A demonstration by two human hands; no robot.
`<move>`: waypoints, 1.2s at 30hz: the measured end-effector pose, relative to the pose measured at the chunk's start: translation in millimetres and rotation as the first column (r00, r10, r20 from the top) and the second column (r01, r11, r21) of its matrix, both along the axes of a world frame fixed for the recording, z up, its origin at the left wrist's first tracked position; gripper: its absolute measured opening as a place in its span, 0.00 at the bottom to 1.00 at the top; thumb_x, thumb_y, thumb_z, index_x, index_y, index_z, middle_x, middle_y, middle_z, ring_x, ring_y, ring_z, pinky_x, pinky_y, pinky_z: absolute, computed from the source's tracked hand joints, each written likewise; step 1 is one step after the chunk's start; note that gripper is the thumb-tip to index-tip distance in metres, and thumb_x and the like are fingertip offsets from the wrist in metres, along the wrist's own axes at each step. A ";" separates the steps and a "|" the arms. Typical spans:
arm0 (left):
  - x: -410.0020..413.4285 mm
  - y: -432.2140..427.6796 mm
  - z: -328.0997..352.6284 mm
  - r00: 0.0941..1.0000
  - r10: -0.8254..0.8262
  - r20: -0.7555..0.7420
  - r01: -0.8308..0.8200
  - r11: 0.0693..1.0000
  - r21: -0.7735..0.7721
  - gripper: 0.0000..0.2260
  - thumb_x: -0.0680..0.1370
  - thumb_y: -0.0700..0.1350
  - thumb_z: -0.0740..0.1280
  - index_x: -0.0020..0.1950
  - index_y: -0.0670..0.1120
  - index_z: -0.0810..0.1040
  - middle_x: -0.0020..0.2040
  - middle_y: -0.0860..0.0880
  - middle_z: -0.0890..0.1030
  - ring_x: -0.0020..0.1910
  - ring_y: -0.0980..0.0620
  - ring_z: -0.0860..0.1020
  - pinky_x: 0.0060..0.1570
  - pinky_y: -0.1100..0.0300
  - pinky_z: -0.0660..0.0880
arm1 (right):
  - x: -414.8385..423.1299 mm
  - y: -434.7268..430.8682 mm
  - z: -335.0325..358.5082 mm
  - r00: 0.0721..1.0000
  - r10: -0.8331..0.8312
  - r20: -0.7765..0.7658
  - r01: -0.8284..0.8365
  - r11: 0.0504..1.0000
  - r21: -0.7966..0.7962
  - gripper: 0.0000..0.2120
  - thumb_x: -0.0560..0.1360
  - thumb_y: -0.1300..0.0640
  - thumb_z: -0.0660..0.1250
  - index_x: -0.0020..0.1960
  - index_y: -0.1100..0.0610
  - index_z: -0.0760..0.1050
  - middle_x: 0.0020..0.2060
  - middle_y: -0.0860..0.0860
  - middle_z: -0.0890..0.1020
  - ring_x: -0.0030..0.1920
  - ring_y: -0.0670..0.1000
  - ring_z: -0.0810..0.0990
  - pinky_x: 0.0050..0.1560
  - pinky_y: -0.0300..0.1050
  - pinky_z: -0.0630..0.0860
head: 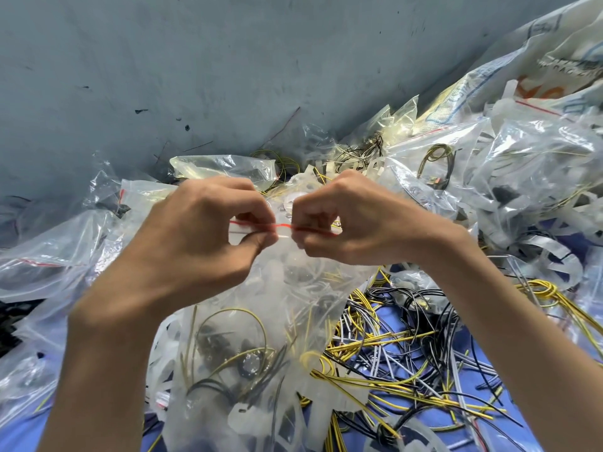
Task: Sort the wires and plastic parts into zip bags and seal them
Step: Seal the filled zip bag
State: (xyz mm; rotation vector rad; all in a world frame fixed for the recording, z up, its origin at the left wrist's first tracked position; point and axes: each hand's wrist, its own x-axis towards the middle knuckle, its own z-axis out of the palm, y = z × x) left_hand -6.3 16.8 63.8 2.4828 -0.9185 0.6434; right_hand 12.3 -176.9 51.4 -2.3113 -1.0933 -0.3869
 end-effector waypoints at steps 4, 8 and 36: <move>-1.0 1.5 2.0 0.999 -0.029 0.033 0.029 1.000 -0.001 0.02 0.68 0.46 0.70 0.36 0.50 0.81 0.35 0.55 0.79 0.37 0.55 0.76 0.38 0.53 0.74 | 0.1 -0.4 0.3 0.999 0.017 -0.034 -0.016 0.999 0.037 0.06 0.71 0.64 0.68 0.36 0.65 0.78 0.26 0.56 0.74 0.28 0.52 0.69 0.35 0.52 0.71; -0.6 -0.5 0.5 0.999 -0.049 0.001 0.049 0.999 -0.018 0.02 0.69 0.48 0.70 0.37 0.51 0.82 0.35 0.55 0.79 0.36 0.56 0.77 0.39 0.54 0.74 | 0.5 -0.5 0.3 0.999 0.016 -0.052 -0.014 0.999 0.032 0.07 0.73 0.61 0.68 0.39 0.64 0.80 0.28 0.56 0.77 0.30 0.53 0.72 0.37 0.51 0.72; 2.5 12.2 4.7 0.987 -0.160 0.023 0.160 0.987 -0.015 0.05 0.69 0.44 0.71 0.39 0.54 0.78 0.35 0.55 0.78 0.35 0.55 0.75 0.38 0.67 0.69 | -7.8 4.1 7.9 0.990 0.055 0.133 -0.050 0.998 -0.043 0.10 0.73 0.57 0.66 0.35 0.62 0.77 0.25 0.55 0.74 0.29 0.57 0.70 0.32 0.51 0.71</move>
